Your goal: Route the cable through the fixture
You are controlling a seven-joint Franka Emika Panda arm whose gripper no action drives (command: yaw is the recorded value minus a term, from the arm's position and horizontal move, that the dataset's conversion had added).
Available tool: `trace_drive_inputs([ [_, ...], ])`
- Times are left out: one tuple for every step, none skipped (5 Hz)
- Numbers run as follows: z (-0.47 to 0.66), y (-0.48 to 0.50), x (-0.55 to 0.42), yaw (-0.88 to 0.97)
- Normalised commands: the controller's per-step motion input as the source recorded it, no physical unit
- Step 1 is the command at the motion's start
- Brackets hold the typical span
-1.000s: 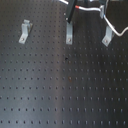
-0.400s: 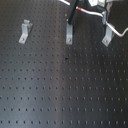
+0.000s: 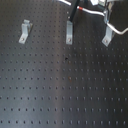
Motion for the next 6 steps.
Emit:
trace_drive_inputs([
  [-0.39, -0.019, 0.265, 0.19],
  [-0.29, -0.075, 0.413, 0.21],
  [0.0, -0.169, 0.067, 0.19],
  [-0.01, -0.095, -0.331, 0.01],
  [0.0, 0.05, -0.472, 0.15],
  [-0.04, 0.161, -0.348, 0.34],
])
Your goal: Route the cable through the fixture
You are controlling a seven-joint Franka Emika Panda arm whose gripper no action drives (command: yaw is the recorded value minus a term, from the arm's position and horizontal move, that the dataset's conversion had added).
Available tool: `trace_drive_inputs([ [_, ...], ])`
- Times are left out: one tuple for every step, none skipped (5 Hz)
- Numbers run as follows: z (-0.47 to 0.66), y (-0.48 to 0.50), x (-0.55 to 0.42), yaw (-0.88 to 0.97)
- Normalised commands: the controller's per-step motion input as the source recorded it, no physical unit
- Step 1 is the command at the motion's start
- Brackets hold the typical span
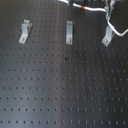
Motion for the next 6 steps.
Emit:
trace_drive_inputs([
  [-0.17, 0.115, -0.172, 0.35],
  [0.08, 0.026, -0.041, 0.27],
  [0.59, -0.167, -0.021, 0.22],
  [0.48, -0.3, -0.118, 0.23],
  [0.32, -0.289, -0.1, 0.23],
  [0.14, -0.196, -0.069, 0.29],
])
